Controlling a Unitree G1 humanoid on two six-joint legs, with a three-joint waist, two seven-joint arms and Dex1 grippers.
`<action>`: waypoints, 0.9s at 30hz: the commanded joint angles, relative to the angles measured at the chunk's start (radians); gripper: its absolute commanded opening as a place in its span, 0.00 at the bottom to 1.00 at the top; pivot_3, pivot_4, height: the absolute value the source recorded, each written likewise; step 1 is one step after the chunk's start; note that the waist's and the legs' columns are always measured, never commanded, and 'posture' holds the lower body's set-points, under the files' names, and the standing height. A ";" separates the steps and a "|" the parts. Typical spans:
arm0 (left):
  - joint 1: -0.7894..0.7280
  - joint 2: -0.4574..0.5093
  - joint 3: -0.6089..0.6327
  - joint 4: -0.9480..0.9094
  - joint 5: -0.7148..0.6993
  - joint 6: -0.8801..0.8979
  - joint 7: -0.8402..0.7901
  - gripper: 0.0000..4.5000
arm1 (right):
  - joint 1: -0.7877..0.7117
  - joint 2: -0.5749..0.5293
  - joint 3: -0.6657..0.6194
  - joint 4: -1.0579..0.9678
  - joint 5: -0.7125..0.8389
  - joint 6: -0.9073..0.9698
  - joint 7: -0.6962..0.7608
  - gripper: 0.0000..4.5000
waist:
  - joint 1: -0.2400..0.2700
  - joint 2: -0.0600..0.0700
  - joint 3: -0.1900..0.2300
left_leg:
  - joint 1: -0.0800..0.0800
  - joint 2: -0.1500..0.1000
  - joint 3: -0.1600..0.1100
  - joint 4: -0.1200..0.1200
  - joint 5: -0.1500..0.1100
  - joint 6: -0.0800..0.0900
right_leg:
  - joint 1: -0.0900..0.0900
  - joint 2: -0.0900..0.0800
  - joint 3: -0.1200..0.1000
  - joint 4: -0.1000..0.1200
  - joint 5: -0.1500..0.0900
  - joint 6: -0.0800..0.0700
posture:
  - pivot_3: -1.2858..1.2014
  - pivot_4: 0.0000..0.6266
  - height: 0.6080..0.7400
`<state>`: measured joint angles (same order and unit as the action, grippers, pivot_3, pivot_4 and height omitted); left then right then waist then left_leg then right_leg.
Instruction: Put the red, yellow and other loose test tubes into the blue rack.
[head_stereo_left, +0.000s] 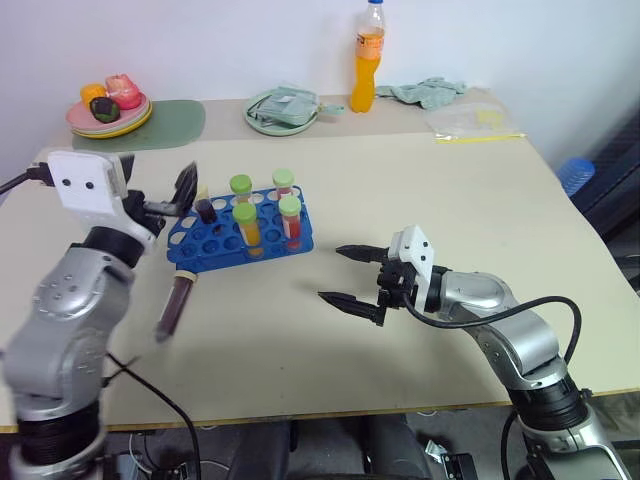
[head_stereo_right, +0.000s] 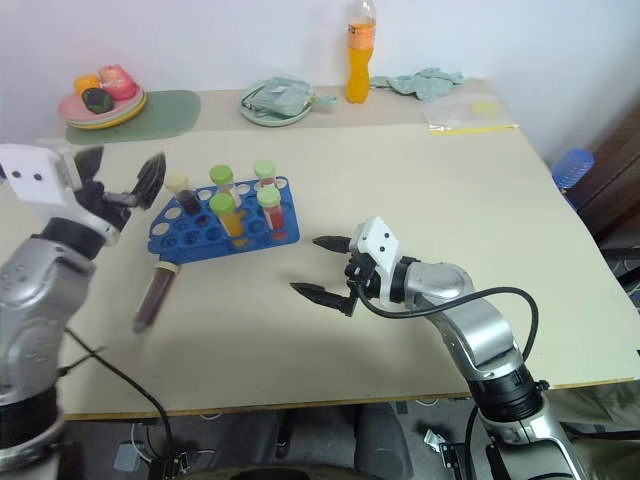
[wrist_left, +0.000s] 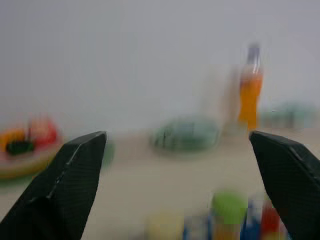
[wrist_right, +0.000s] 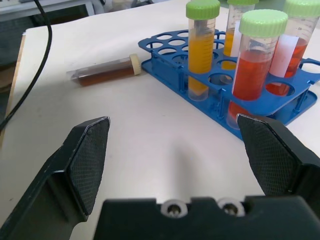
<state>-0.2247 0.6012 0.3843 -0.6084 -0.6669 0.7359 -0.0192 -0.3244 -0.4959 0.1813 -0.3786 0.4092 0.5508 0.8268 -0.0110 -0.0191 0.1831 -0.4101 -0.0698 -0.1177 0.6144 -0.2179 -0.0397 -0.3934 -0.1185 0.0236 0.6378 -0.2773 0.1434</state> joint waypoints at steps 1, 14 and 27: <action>-0.031 0.116 0.150 -0.052 -0.187 0.348 0.070 0.99 | -0.029 -0.005 -0.018 0.000 0.019 -0.026 0.029 1.00 | -0.004 0.000 0.000 | 0.000 0.000 0.000 0.000 0.000 0.000 | 0.000 0.000 0.000 0.000 0.000 0.000 | 0.52 0.24 1.00; 0.057 0.517 0.004 0.329 -0.958 0.792 0.489 0.99 | -0.064 -0.012 0.002 0.025 0.013 -0.058 0.107 1.00 | 0.001 -0.003 0.002 | 0.002 0.001 0.000 -0.001 0.000 -0.001 | -0.006 -0.002 0.002 0.011 -0.004 -0.003 | 0.52 0.24 1.00; 0.012 0.643 -0.328 0.382 -1.281 0.470 0.810 0.17 | -0.018 -0.048 0.006 -0.043 0.035 -0.028 0.131 1.00 | -0.002 -0.003 0.002 | 0.001 0.001 0.001 -0.002 0.000 -0.002 | -0.008 -0.003 0.003 0.011 -0.004 -0.003 | 0.52 0.24 1.00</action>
<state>-0.2056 1.2166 0.0556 -0.2231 -1.9236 1.2282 0.7806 -0.3423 -0.5371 0.1937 -0.3752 0.4195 0.5257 0.9514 -0.0127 -0.0219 0.1850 -0.4092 -0.0690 -0.1168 0.6125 -0.2183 -0.0420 -0.4016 -0.1215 0.0270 0.6488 -0.2816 0.1401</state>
